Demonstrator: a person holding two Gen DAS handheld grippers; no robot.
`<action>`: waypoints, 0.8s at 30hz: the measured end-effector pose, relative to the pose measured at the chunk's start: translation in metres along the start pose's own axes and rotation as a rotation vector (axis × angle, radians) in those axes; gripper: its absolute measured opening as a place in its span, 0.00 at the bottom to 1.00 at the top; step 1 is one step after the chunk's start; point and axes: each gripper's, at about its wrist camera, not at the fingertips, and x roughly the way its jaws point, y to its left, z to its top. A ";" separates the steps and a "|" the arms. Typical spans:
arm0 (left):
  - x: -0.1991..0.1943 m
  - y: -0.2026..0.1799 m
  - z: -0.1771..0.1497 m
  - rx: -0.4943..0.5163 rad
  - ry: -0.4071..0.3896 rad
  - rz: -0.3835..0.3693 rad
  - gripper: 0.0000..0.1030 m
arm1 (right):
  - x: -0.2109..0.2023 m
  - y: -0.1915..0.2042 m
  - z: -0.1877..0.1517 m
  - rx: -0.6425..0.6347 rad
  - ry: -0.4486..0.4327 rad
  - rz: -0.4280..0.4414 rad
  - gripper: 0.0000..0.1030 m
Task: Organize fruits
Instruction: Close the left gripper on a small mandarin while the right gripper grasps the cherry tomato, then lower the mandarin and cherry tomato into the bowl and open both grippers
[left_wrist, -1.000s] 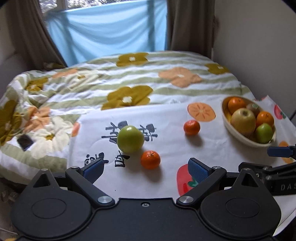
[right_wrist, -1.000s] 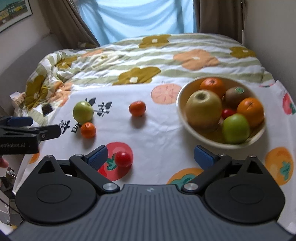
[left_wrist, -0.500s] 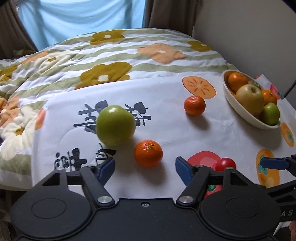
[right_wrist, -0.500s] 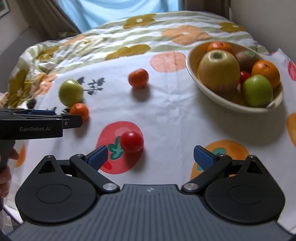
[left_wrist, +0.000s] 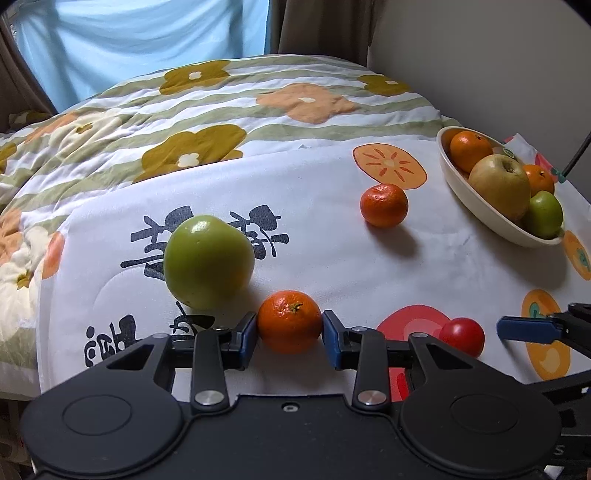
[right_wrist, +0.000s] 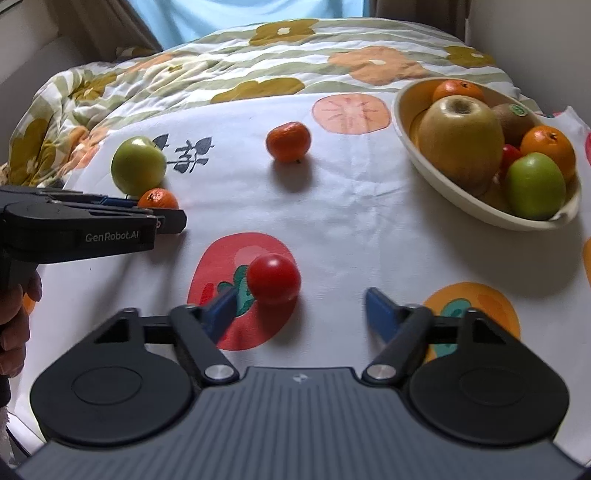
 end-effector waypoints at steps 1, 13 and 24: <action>0.000 0.000 0.000 0.000 0.000 0.000 0.39 | 0.000 0.002 0.001 -0.009 -0.003 0.000 0.80; -0.007 0.000 -0.010 0.014 0.013 0.024 0.39 | 0.003 0.011 0.005 -0.044 -0.005 0.022 0.62; -0.027 -0.002 -0.020 -0.011 -0.004 0.045 0.39 | -0.007 0.014 0.008 -0.069 -0.048 0.034 0.45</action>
